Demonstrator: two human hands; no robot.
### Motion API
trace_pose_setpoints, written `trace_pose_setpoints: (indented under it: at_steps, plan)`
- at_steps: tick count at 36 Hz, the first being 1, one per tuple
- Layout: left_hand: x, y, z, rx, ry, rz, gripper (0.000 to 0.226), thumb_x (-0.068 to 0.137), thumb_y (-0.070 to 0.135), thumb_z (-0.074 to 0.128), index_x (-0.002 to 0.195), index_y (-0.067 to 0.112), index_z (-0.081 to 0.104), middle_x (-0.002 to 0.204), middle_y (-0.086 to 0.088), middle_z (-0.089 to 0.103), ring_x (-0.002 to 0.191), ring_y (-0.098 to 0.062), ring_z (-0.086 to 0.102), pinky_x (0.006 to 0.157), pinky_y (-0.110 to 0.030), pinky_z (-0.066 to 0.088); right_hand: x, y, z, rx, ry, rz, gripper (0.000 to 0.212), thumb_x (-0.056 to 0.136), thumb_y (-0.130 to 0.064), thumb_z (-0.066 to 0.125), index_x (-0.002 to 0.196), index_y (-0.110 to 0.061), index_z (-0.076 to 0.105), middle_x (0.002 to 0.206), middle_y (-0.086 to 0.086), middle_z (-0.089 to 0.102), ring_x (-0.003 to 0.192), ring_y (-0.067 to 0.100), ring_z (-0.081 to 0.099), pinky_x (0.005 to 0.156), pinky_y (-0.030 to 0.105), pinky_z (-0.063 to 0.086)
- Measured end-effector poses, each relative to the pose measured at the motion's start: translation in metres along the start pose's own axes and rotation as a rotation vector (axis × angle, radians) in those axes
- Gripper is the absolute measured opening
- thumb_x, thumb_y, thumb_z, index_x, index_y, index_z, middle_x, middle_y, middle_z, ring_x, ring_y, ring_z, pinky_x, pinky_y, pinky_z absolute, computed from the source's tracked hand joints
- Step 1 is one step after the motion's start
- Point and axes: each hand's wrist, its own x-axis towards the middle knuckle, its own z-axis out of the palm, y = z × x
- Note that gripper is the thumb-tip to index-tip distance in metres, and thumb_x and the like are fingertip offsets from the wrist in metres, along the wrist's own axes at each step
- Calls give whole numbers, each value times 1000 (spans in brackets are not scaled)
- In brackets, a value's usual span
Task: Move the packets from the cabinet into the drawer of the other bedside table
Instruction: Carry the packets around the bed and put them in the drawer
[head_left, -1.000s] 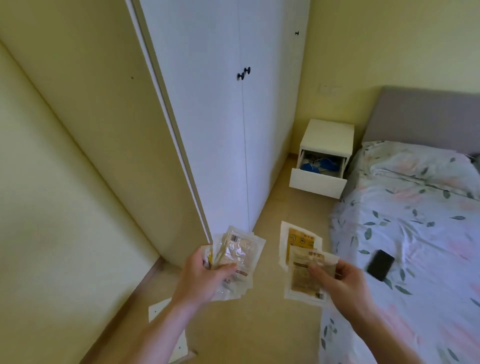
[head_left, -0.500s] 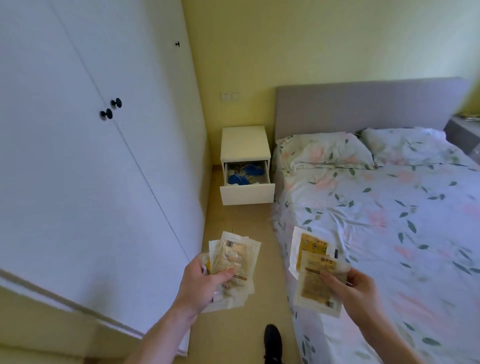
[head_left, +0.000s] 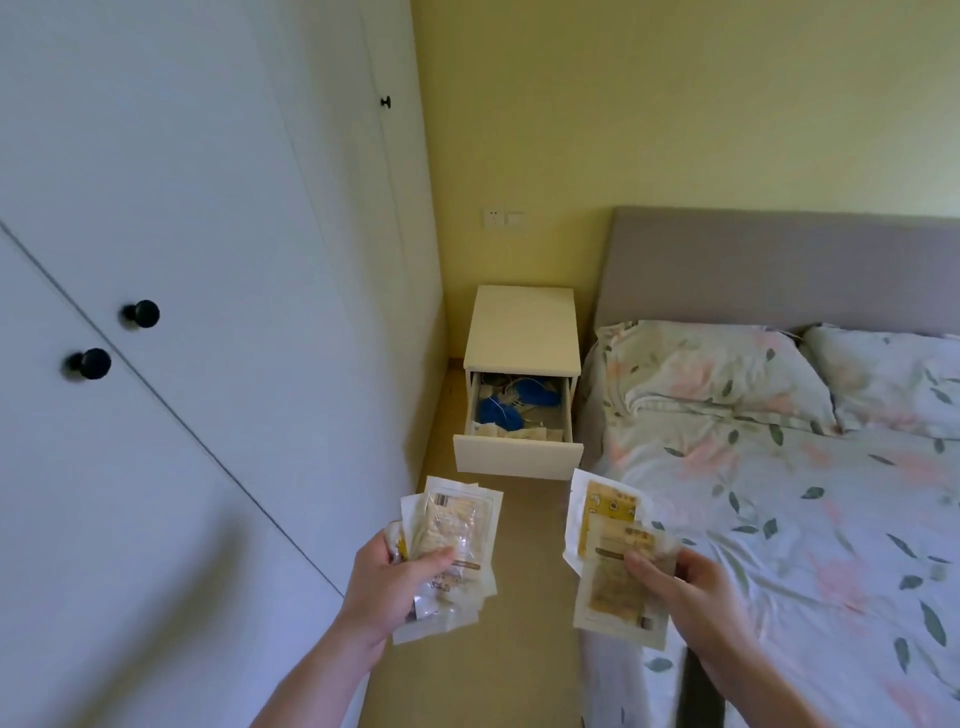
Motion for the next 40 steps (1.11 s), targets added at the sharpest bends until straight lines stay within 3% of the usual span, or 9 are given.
trace_pose_setpoints:
  at_steps: [6,14,18,23,27,29,34,37,40]
  plan:
    - [95,28,-2,-28,-17,-51,26,83,1,77,108,6,70,98,-13,78,88,-31,76,69,-46,62,80,-33,28,35,-37,45,10,88,-14,76,94,-7,79,90,7,80,86,24,78,86,44,60]
    - [226,60,-6,0,-59,-131,33,81,12,81,113,11,70,98,-6,79,86,-22,77,63,-36,61,174,-51,64,-56,25,124,14,86,-28,80,91,-16,81,89,1,80,89,23,77,92,52,57]
    - [282,77,3,35,-77,-200,32,82,11,81,112,12,71,98,-7,79,84,-22,77,60,-33,59,210,-61,73,-51,55,168,13,88,-30,78,92,-17,80,89,-2,80,87,19,77,91,49,58]
    - [339,98,19,20,-95,-266,33,82,6,79,113,11,69,100,-11,78,87,-28,77,63,-39,59,256,-76,75,2,100,195,11,89,-21,77,90,-10,77,85,2,80,82,20,78,83,41,60]
    - [386,109,32,53,-98,-282,37,81,7,80,116,9,68,101,-10,78,90,-29,76,75,-45,60,304,-82,72,26,102,255,7,90,-14,75,92,-6,75,82,3,80,70,12,76,58,21,56]
    - [409,115,38,59,-81,-277,36,81,6,79,116,8,68,100,-10,78,88,-27,77,73,-42,59,334,-85,70,19,90,279,8,91,-13,74,93,-5,74,81,2,79,67,10,75,53,18,53]
    - [471,132,56,68,-25,-306,33,83,7,78,113,8,68,97,-9,79,84,-25,77,66,-37,57,429,-86,67,-47,47,371,15,93,-18,72,103,-8,73,95,5,78,86,19,75,69,29,58]
    - [508,140,67,69,27,-344,35,82,7,79,114,8,67,97,-9,79,84,-25,77,71,-40,58,494,-79,66,-94,1,447,17,93,-19,73,106,-7,71,96,6,77,87,21,74,81,38,60]
    - [542,147,81,80,61,-371,33,81,7,80,113,10,68,96,-7,79,82,-23,78,69,-39,58,553,-70,70,-175,-43,507,22,92,-28,73,108,-13,70,106,5,74,90,19,73,80,36,60]
